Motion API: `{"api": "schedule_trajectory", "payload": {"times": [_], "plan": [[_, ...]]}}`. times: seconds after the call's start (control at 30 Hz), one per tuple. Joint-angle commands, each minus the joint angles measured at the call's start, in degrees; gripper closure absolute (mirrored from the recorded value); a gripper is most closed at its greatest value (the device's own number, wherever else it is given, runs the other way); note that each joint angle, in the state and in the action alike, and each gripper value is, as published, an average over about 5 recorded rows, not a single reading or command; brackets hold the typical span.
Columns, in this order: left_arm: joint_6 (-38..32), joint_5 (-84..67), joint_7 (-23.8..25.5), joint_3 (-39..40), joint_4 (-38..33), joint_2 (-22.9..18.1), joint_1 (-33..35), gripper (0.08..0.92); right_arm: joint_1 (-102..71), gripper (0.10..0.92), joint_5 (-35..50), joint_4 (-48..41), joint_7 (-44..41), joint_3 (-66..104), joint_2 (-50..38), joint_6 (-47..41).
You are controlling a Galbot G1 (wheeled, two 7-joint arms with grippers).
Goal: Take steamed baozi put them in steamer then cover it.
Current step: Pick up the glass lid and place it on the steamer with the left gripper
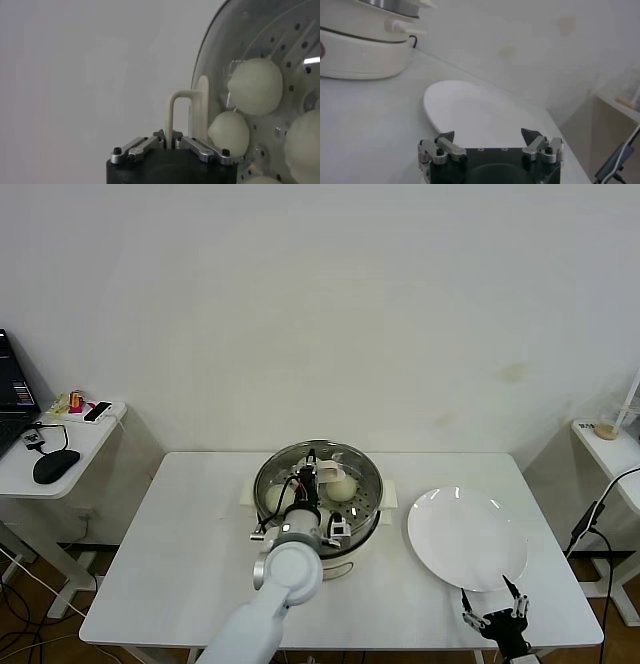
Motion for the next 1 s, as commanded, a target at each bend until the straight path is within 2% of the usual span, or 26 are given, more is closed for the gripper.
{"api": "schedule_trajectory", "payload": {"times": [0.03,0.2,0.47,0.8,0.9,1.0], "plan": [[-0.34,0.08,-0.37,-0.03,-0.1,-0.2,0.16,0.849,-0.1,0.203,-0.07,0.11,-0.08,0.02,-0.1,0.06],[-0.45,-0.37,-1.06,0.02,-1.89,-0.4,0.99,0.819,-0.14,0.203,-0.25,0.19,-0.15,-0.13,-0.13,0.03],[-0.71,-1.4,-2.01,0.26,-8.38,1.05,4.72,0.593,-0.29,0.203,-0.48,0.43,-0.18,-0.31,-0.08,-0.06],[-3.0,-5.38,-5.53,-0.23,-23.39,5.04,18.06,0.307,-1.11,0.203,-0.36,0.8,-0.02,-0.15,-0.43,0.04],[-4.77,-9.95,-8.83,-2.9,-28.65,6.8,23.07,0.227,-1.21,0.203,0.06,1.11,0.1,-0.3,-0.39,0.04],[-7.65,-20.93,-14.3,-8.32,-32.65,8.43,29.47,0.186,-1.26,0.203,2.33,1.45,0.48,-0.81,-0.48,0.31]]}}
